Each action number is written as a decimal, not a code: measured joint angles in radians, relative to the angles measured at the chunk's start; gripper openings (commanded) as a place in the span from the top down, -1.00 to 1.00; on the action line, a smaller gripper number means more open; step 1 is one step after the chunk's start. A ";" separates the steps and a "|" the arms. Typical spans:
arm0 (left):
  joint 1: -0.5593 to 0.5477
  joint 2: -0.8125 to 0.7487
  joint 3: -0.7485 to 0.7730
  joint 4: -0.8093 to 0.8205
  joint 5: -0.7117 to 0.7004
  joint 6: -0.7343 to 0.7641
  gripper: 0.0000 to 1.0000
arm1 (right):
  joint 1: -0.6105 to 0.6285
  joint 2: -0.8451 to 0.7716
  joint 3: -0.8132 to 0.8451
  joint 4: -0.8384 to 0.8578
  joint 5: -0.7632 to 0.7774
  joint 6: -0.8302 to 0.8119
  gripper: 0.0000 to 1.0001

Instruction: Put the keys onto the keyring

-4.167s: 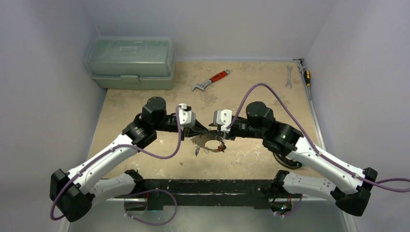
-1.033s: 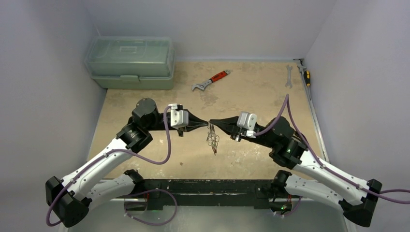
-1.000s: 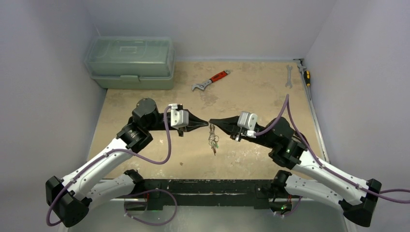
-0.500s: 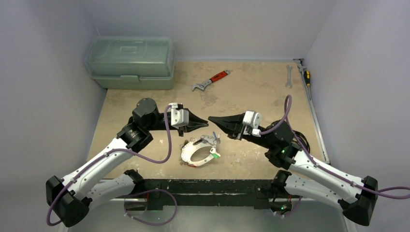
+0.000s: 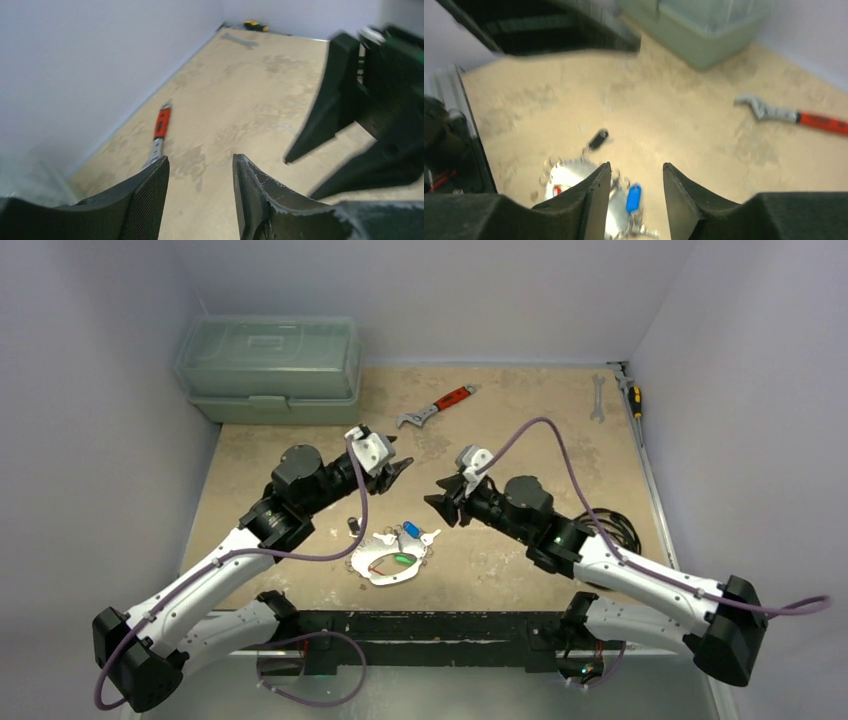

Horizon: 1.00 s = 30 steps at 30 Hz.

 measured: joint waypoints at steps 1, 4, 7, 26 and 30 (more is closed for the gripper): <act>0.000 0.005 0.000 0.000 -0.053 -0.006 -0.03 | 0.000 0.028 0.003 -0.031 0.007 0.022 -0.05; 0.000 0.048 0.018 -0.034 -0.237 -0.059 -0.07 | 0.000 0.106 0.026 -0.120 0.029 0.085 -0.14; 0.000 0.139 0.101 -0.156 -0.407 -0.171 -0.11 | 0.000 0.153 0.059 -0.180 0.054 0.141 -0.20; 0.006 0.362 -0.033 -0.656 -0.682 -0.927 -0.20 | 0.000 0.178 0.091 -0.299 0.094 0.271 -0.24; 0.006 0.385 -0.101 -0.644 -0.660 -0.971 -0.09 | 0.000 0.175 0.091 -0.302 0.078 0.274 -0.24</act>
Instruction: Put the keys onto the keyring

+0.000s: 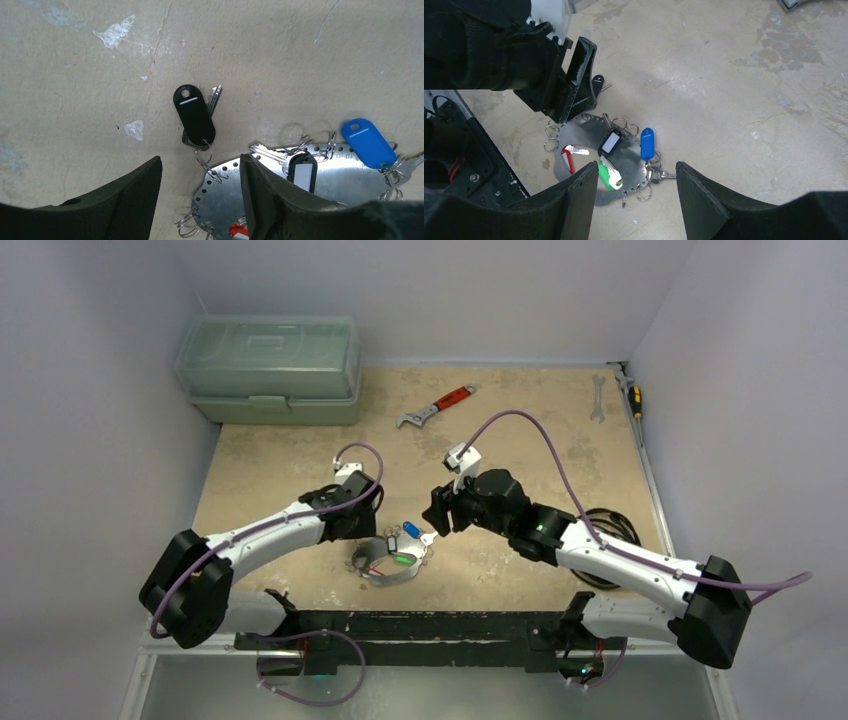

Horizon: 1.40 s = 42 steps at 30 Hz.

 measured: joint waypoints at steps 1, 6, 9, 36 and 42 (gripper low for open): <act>0.000 0.004 -0.008 0.003 0.003 -0.008 -0.03 | 0.000 -0.001 0.000 0.000 -0.001 0.000 -0.24; 0.000 0.061 -0.025 0.035 0.031 -0.051 0.20 | 0.000 -0.001 0.000 -0.009 -0.004 -0.006 -0.24; 0.000 0.074 -0.044 0.061 0.050 -0.068 0.39 | 0.000 -0.001 0.000 -0.018 -0.004 -0.011 -0.24; -0.055 -0.243 -0.057 0.238 0.102 0.127 1.00 | 0.000 -0.143 -0.059 0.048 -0.010 -0.037 -0.25; -0.055 -0.362 -0.057 0.334 0.234 0.299 1.00 | 0.000 -0.307 -0.094 0.137 -0.063 -0.082 -0.27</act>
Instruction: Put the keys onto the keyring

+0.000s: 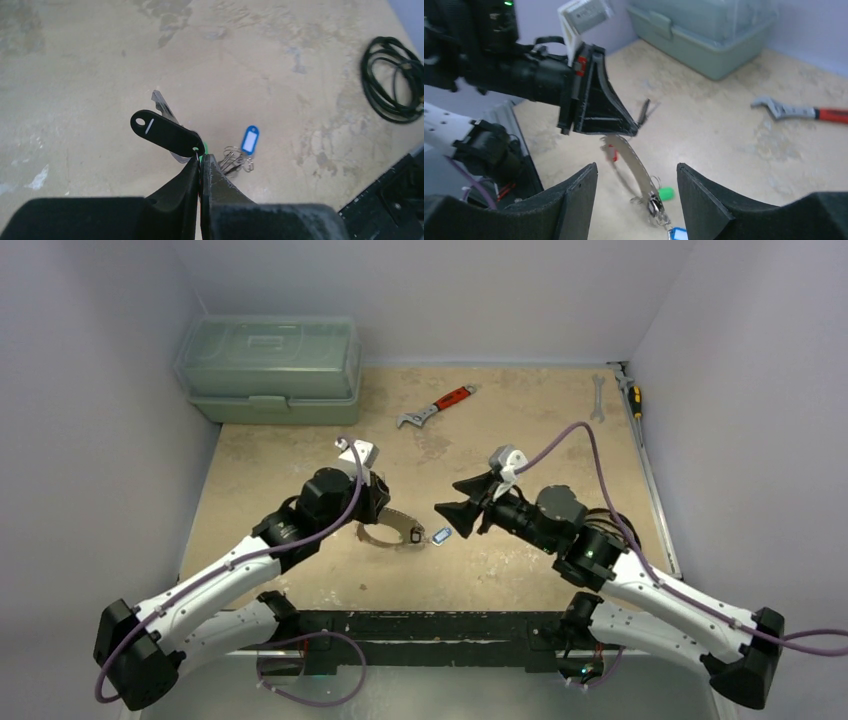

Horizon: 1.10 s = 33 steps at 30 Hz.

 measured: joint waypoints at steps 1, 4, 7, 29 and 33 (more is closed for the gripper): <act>0.000 -0.019 0.000 0.016 0.031 0.026 1.00 | 0.000 -0.026 0.000 0.010 -0.022 -0.013 -0.28; 0.000 -0.054 0.020 0.036 0.133 0.096 1.00 | 0.000 -0.098 -0.003 0.033 -0.099 -0.055 -0.36; 0.000 -0.061 0.061 0.041 0.255 0.175 1.00 | 0.000 -0.153 -0.008 0.062 -0.162 -0.091 -0.50; 0.000 0.018 0.289 -0.037 0.622 0.456 1.00 | 0.003 0.087 0.207 -0.095 0.038 0.411 -0.29; 0.000 0.032 0.274 -0.022 0.608 0.456 1.00 | 0.003 0.119 0.241 -0.164 0.085 0.548 -0.14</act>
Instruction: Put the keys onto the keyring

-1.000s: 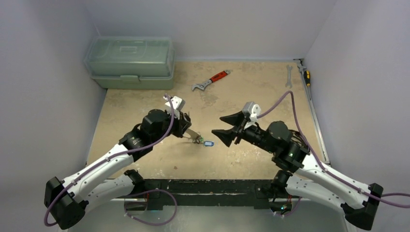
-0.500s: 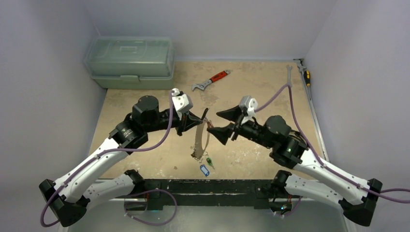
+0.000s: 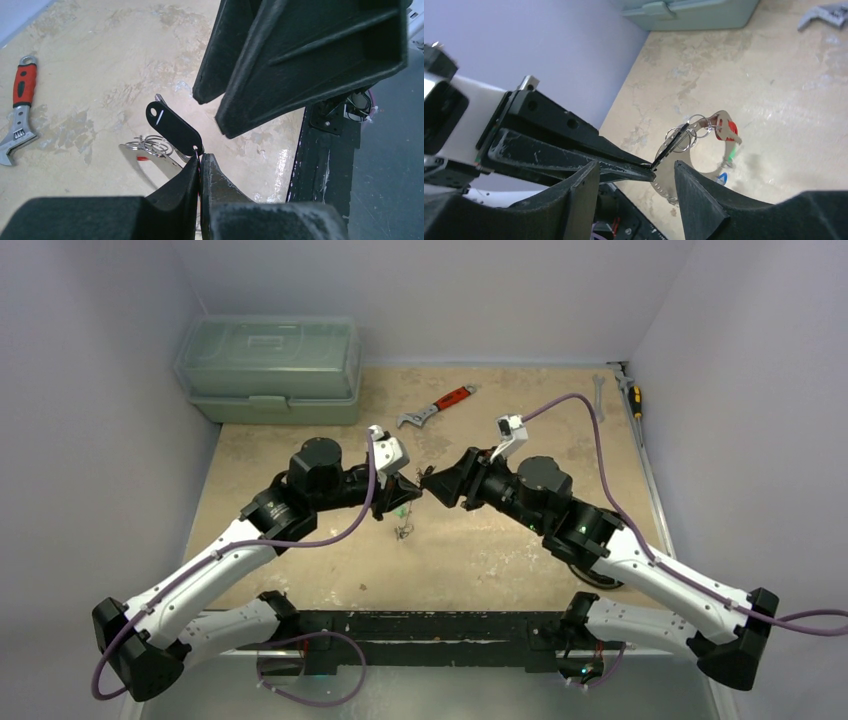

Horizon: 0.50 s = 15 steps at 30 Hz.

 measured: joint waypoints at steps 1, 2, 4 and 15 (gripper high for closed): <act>0.000 0.002 -0.002 0.005 -0.002 0.000 1.00 | 0.000 0.013 0.012 -0.017 0.008 0.027 -0.12; 0.000 0.003 -0.004 0.009 -0.004 0.000 1.00 | 0.000 0.027 0.024 -0.035 0.015 0.055 -0.10; 0.000 0.003 -0.006 0.012 -0.005 0.000 1.00 | 0.000 0.047 0.037 -0.057 0.030 0.094 -0.08; 0.000 0.003 -0.024 0.045 -0.004 0.000 1.00 | 0.000 0.116 0.056 -0.117 0.053 0.184 0.17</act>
